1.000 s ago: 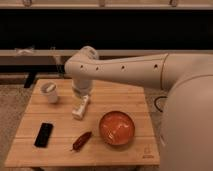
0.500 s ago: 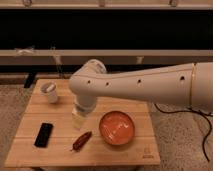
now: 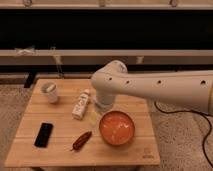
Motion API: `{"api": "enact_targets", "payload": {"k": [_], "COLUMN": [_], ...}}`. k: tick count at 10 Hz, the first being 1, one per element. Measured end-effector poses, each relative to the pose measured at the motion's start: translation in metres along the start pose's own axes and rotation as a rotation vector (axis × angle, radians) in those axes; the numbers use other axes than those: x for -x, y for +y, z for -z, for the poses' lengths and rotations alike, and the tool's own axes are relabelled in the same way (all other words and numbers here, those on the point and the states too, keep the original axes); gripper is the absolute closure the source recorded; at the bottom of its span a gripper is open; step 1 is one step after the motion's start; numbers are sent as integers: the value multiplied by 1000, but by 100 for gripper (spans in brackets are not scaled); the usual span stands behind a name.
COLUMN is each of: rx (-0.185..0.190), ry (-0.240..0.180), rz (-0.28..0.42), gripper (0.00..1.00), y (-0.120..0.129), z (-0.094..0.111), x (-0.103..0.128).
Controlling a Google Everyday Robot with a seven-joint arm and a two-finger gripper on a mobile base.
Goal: Move the arm in a circular motion
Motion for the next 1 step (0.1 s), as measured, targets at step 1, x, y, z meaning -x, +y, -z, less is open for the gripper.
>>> {"api": "enact_targets", "payload": {"k": [1], "rx": [1], "ry": [3], "rz": [-11], "gripper": [20], "y": [-6], "z": [-1], "x": [-2]}}
